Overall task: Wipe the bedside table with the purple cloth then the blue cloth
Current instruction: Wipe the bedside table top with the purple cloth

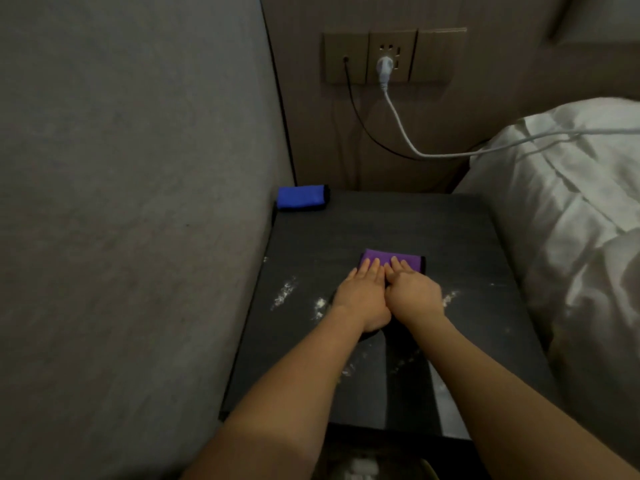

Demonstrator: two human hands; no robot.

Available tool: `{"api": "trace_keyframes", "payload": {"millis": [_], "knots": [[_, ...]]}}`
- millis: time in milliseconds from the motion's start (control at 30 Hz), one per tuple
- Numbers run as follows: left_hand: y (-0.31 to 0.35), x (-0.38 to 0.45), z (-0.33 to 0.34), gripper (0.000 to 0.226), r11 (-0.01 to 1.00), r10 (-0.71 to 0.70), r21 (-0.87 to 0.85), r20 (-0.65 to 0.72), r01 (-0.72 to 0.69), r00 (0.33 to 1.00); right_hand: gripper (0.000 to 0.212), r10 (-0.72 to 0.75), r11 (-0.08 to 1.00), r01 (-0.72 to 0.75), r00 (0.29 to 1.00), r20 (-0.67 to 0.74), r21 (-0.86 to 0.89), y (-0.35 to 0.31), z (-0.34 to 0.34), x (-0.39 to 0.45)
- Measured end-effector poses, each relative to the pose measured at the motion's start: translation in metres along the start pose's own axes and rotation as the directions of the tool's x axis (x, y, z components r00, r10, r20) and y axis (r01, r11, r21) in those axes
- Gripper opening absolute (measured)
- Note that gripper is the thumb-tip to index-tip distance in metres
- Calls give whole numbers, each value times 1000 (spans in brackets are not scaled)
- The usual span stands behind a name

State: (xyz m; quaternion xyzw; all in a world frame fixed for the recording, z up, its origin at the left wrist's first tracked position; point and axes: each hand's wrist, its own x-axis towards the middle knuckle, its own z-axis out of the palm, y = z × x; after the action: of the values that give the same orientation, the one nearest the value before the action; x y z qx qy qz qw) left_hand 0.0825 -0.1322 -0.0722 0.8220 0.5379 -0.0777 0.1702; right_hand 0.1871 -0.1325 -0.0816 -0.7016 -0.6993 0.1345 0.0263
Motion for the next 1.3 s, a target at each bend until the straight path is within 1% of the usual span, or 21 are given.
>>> {"api": "trace_keyframes", "payload": {"millis": [167, 333, 567, 700, 900, 1000, 1133, 1300], "knots": [[-51, -19, -5, 75, 995, -91, -30, -20, 91, 996, 48, -87, 996, 86, 995, 41, 7, -54, 8, 16], [-93, -31, -12, 80, 978, -205, -33, -17, 204, 979, 47, -194, 981, 194, 977, 85, 11, -101, 15, 36], [-129, -35, -17, 74, 945, -326, -45, -44, 324, 945, 48, -300, 953, 303, 947, 116, -4, -140, 21, 60], [-134, -35, -18, 74, 922, -385, -55, -67, 382, 920, 50, -342, 939, 345, 930, 133, 1, -148, 22, 70], [-131, -36, -14, 77, 906, -422, -75, -82, 416, 903, 51, -381, 924, 383, 917, 117, 6, -146, 25, 68], [-131, -45, -10, 77, 902, -429, -85, -85, 422, 899, 51, -411, 911, 411, 905, 108, 25, -149, 26, 60], [-129, -65, -1, 76, 904, -428, -49, -89, 425, 899, 49, -439, 898, 435, 895, 79, 69, -153, 33, 39], [-110, -76, 5, 76, 909, -417, -44, -75, 414, 906, 49, -444, 895, 439, 893, 66, 80, -138, 33, 20]]}}
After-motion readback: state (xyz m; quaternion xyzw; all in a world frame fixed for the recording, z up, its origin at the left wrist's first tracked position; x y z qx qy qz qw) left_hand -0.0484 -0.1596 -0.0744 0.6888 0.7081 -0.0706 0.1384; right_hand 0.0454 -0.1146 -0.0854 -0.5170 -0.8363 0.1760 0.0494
